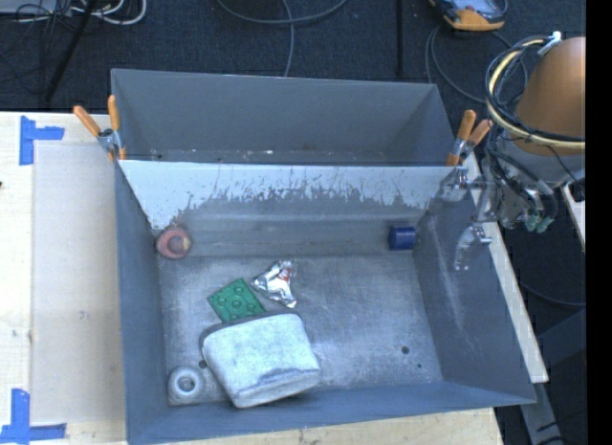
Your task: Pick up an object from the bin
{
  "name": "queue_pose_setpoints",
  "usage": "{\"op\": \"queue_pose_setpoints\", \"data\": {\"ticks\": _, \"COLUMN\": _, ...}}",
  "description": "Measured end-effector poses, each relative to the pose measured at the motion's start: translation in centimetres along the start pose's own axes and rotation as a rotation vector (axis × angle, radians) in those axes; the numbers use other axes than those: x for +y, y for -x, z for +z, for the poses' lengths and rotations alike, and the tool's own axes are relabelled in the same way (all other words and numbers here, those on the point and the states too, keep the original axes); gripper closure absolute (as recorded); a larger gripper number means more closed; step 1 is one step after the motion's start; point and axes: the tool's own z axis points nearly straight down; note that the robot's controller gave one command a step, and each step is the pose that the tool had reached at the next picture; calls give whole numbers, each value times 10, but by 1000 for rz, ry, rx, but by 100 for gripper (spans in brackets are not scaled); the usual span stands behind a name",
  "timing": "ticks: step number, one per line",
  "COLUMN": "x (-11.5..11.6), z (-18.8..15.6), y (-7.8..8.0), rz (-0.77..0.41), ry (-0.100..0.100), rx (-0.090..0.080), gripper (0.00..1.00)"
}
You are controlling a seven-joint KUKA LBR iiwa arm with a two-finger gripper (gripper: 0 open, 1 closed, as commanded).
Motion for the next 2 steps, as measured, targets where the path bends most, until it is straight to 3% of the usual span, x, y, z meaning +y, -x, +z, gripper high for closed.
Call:
{"op": "queue_pose_setpoints", "data": {"ticks": 1, "x": 82, "z": 65, "y": -6, "rz": -169, "ry": 5, "rx": 5, "gripper": 0}}
{"op": "queue_pose_setpoints", "data": {"ticks": 2, "x": 153, "z": 67, "y": -72, "rz": -289, "ry": 5, "rx": 5, "gripper": 0}}
